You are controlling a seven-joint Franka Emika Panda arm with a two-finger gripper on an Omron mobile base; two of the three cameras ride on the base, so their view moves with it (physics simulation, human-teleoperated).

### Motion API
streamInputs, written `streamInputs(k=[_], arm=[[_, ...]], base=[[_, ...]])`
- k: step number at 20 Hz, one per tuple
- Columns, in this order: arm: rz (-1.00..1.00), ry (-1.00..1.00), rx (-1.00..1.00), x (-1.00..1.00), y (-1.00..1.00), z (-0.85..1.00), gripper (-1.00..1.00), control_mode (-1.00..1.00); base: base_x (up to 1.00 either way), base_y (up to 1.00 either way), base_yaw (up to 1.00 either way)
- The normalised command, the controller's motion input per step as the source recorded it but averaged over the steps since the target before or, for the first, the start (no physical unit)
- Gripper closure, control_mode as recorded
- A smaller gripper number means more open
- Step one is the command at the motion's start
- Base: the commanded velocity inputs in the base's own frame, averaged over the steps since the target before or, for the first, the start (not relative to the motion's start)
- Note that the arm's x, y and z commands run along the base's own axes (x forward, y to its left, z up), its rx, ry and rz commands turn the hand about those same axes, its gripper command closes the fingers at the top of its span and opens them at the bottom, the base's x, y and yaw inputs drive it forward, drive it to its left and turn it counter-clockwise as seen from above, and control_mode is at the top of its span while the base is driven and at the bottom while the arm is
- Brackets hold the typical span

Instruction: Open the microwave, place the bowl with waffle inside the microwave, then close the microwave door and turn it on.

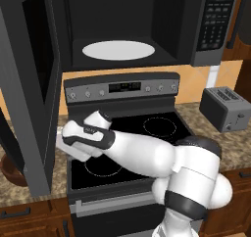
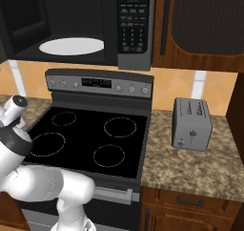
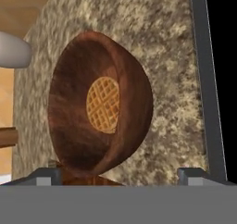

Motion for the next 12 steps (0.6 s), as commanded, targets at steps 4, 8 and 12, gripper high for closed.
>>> streamInputs(k=[4, 8, 12], arm=[[0.0, 0.03, -0.05, 0.28, 0.43, -0.13, -1.0, -1.0], [0.0, 0.1, -0.14, 0.21, 0.27, -0.26, -1.0, -1.0], [0.0, 0.09, -0.14, 0.2, 0.24, -0.18, -1.0, -1.0]], base=[[0.0, 0.0, 0.0], [0.0, 0.0, 0.0], [0.0, 0.0, 0.0]])
